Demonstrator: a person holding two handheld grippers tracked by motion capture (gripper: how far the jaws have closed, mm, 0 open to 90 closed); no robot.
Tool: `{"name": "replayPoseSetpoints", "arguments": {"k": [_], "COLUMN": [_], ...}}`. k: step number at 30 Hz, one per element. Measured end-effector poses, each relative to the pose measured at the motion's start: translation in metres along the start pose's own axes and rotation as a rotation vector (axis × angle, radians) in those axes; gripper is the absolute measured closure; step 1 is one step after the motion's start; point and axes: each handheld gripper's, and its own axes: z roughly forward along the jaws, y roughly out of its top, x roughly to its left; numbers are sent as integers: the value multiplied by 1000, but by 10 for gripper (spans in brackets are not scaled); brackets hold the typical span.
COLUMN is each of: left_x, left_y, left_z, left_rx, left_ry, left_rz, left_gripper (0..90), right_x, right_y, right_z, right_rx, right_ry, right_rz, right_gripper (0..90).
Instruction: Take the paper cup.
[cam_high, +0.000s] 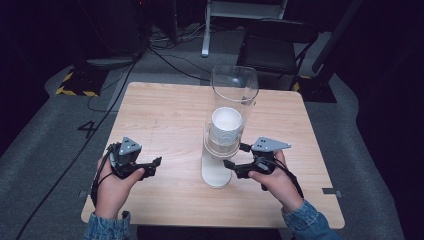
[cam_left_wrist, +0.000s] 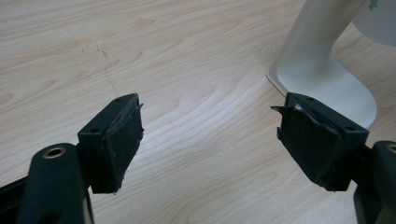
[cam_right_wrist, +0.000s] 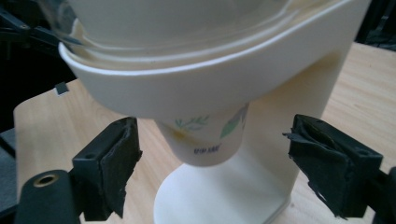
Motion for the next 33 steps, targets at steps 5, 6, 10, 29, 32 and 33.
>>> {"name": "replayPoseSetpoints", "arguments": {"k": [5, 6, 10, 29, 32, 33], "left_x": [0, 0, 0, 0, -1, -1], "left_y": [0, 0, -1, -1, -1, -1], "left_z": [0, 0, 0, 0, -1, -1], "left_rx": [1, 1, -1, 2, 1, 1], "left_ry": [0, 0, 1, -3, -3, -3], "left_rz": [-3, -3, -3, 3, 4, 3], "left_gripper": [218, 218, 219, 219, 219, 220], "right_x": [4, 4, 7, 9, 9, 9], "right_y": [0, 0, 0, -2, -2, -2], "right_z": [12, 12, 24, 38, 37, 38], "right_rx": [-41, -41, -72, -135, -134, -134], "right_ry": [10, 10, 8, -24, -24, -24], "right_rz": [-18, -18, -44, -108, -124, -129], "right_gripper": [185, 185, 198, 301, 305, 306]}}
